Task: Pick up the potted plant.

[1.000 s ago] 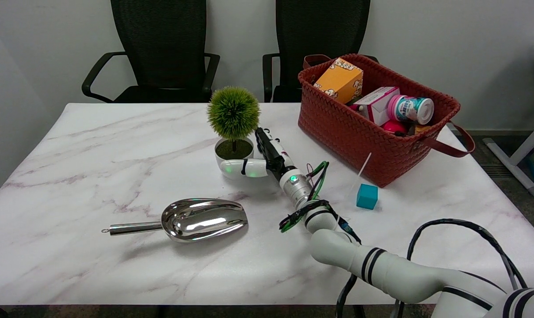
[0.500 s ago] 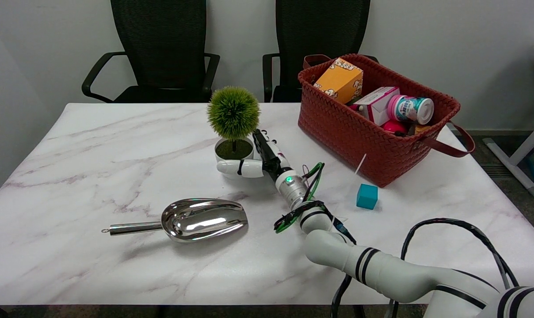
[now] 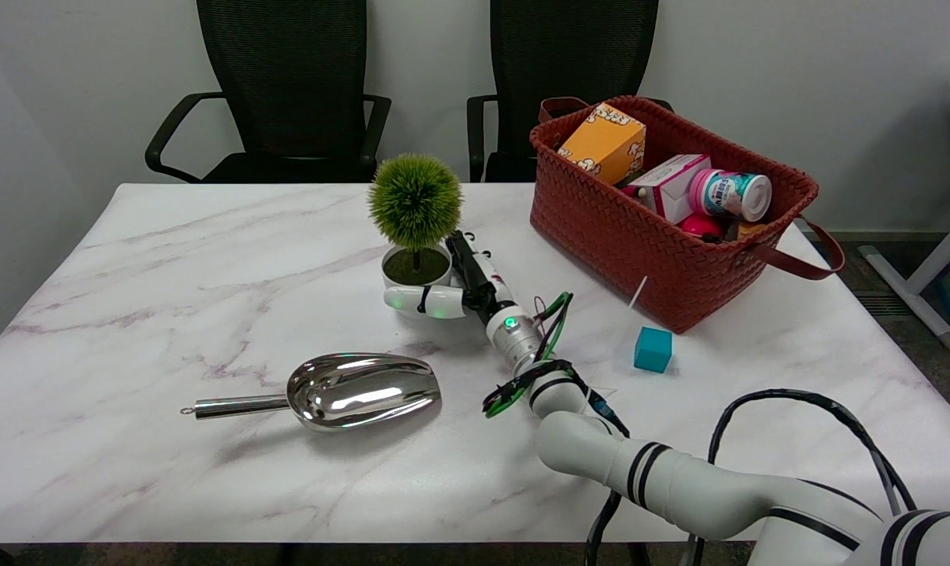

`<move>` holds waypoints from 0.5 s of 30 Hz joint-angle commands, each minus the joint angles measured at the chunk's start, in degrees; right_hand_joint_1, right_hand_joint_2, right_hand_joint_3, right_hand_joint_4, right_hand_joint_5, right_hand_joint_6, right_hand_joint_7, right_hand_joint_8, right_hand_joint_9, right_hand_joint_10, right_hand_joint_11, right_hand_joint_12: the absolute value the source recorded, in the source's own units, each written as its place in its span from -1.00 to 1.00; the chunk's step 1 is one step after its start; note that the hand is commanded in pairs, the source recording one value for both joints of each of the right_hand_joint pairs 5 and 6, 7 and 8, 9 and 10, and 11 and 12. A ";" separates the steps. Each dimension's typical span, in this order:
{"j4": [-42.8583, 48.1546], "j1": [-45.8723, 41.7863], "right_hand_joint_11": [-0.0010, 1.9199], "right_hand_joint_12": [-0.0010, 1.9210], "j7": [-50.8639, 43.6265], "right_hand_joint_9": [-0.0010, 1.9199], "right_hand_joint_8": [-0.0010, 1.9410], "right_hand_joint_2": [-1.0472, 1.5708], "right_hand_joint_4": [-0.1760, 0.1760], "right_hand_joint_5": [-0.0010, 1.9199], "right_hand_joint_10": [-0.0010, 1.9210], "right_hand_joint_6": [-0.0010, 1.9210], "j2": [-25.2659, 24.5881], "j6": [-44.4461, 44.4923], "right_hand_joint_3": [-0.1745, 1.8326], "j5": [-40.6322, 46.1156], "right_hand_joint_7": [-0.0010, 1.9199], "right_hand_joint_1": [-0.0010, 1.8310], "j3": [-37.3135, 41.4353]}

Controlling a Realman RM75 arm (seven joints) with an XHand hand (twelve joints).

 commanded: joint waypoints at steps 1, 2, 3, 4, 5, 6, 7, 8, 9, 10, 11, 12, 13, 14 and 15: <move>-0.90 0.01 -0.85 -0.85 4.40 -0.65 -0.70 0.23 0.00 -0.91 -0.65 -0.91 -0.40 0.20 -1.00 -1.48 -0.69 0.27 -0.67; -0.90 -0.04 -0.85 -0.85 4.95 -0.63 -0.66 0.23 0.00 -0.87 -0.63 -0.87 -0.40 0.31 -1.00 -1.92 -0.66 0.28 -0.62; -0.90 -0.04 -0.86 -0.86 5.34 -0.60 -0.62 0.23 0.00 -0.83 -0.60 -0.83 -0.40 0.51 -1.00 -2.15 -0.62 0.28 -0.62; -0.90 -0.08 -0.86 -0.86 5.46 -0.56 -0.57 0.23 0.00 -0.76 -0.56 -0.76 -0.40 0.81 -1.00 -2.15 -0.56 0.29 -0.62; -0.90 -0.16 -0.87 -0.87 5.55 -0.54 -0.53 0.24 0.00 -0.66 -0.54 -0.67 -0.40 1.25 -1.00 -2.15 -0.53 0.29 -0.62; -0.90 -0.24 -0.85 -0.85 5.55 -0.51 -0.49 0.25 0.00 -0.53 -0.51 -0.53 -0.40 1.55 -1.00 -2.15 -0.49 0.30 -0.62; -0.90 -0.32 -0.84 -0.84 5.55 -0.48 -0.45 0.27 0.00 -0.40 -0.48 -0.40 -0.40 1.78 -1.00 -2.15 -0.45 0.30 -0.62; -0.90 -0.40 -0.83 -0.83 5.59 -0.43 -0.40 0.28 0.00 -0.31 -0.43 -0.32 -0.36 2.00 -1.00 -2.15 -0.40 0.30 -0.62; -0.90 -0.44 -0.80 -0.80 5.70 -0.39 -0.34 0.29 0.00 -0.25 -0.39 -0.25 -0.32 2.04 -1.00 -2.15 -0.33 0.30 -0.62; -0.90 -0.44 -0.78 -0.78 5.92 -0.36 -0.28 0.29 0.00 -0.19 -0.36 -0.19 -0.28 2.04 -0.99 -2.15 -0.27 0.30 -0.62; -0.90 -0.44 -0.77 -0.77 6.18 -0.34 -0.24 0.30 0.00 -0.15 -0.34 -0.15 -0.24 2.04 -0.98 -2.15 -0.23 0.30 -0.66; -0.90 -0.44 -0.75 -0.75 6.40 -0.32 -0.21 0.30 0.00 -0.13 -0.32 -0.13 -0.20 2.04 -0.96 -2.15 -0.20 0.30 -0.70; -0.90 -0.51 -0.72 -0.73 6.59 -0.29 -0.18 0.30 0.00 -0.09 -0.29 -0.10 -0.16 2.04 -0.95 -2.15 -0.17 0.30 -0.70; -0.87 -0.63 -0.67 -0.67 6.59 -0.23 -0.10 0.31 0.00 -0.04 -0.23 -0.04 -0.16 2.04 -0.94 -2.15 -0.09 0.30 -0.70; -0.75 -0.72 -0.62 -0.62 6.62 -0.21 -0.06 0.31 0.00 -0.01 -0.21 -0.01 -0.12 2.08 -0.93 -2.15 -0.04 0.30 -0.67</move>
